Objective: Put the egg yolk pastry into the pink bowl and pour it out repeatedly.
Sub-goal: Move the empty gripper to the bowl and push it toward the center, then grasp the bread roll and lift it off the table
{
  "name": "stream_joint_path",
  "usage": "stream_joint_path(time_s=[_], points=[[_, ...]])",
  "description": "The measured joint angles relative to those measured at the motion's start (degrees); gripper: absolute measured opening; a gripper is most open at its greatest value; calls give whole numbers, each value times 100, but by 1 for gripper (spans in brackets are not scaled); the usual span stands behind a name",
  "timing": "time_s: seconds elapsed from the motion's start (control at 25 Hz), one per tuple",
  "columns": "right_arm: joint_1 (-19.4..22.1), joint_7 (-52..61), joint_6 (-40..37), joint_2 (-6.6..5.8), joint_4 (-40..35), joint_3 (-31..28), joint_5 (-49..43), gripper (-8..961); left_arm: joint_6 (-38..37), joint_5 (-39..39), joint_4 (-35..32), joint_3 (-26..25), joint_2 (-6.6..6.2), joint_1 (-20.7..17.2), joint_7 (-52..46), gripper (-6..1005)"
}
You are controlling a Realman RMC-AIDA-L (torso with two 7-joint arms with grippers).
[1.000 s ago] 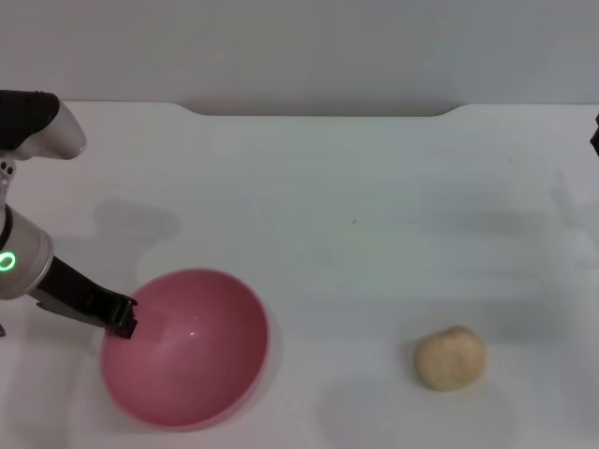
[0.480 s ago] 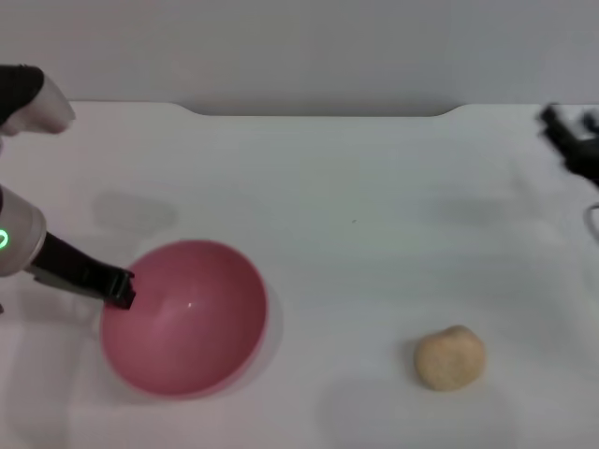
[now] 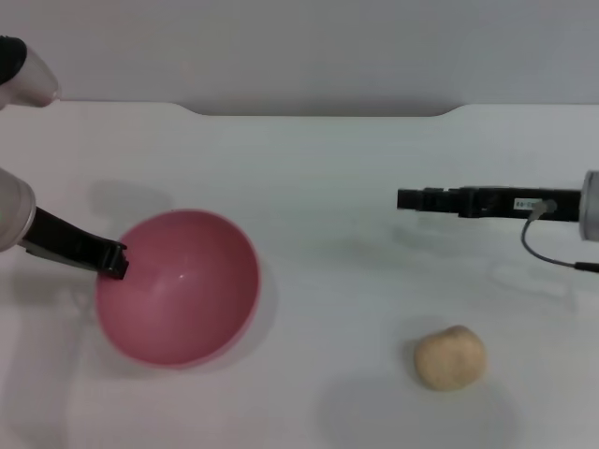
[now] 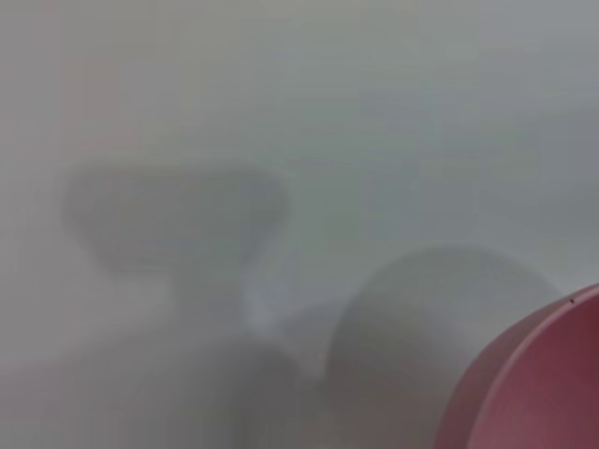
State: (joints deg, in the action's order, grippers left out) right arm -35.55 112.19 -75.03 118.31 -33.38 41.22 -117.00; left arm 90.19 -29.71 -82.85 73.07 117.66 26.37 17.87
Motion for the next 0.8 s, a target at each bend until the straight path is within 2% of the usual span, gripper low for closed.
stream_joint_path(time_s=[0.24,0.32,0.44,0.52,0.6,0.8], points=[[-137,1688,-1746,-31,-1893,-11,-1514,741,-9,31,-6,-90,-7,0,133,-2],[-255,2188,-2325,-32,-2546,16,-2119,740,-12,33,-11,-116,-8,0,166,-2],[-562,2617,-3218,-56,-3124,54,-2892,740,-19,34,-14,-134,-8,4,213,-2],[-714,2660,-3535,-51,-3156,243,-3131,740,-23,36,-14,-140,-5,6,241,-2],[-783,2684,-3641,-20,-3086,671,-3293,740,-29,38,-14,-144,-2,7,247,-2],[-801,2886,-3327,43,-2728,1760,-3395,739,-38,36,-14,-144,-4,16,255,-2]])
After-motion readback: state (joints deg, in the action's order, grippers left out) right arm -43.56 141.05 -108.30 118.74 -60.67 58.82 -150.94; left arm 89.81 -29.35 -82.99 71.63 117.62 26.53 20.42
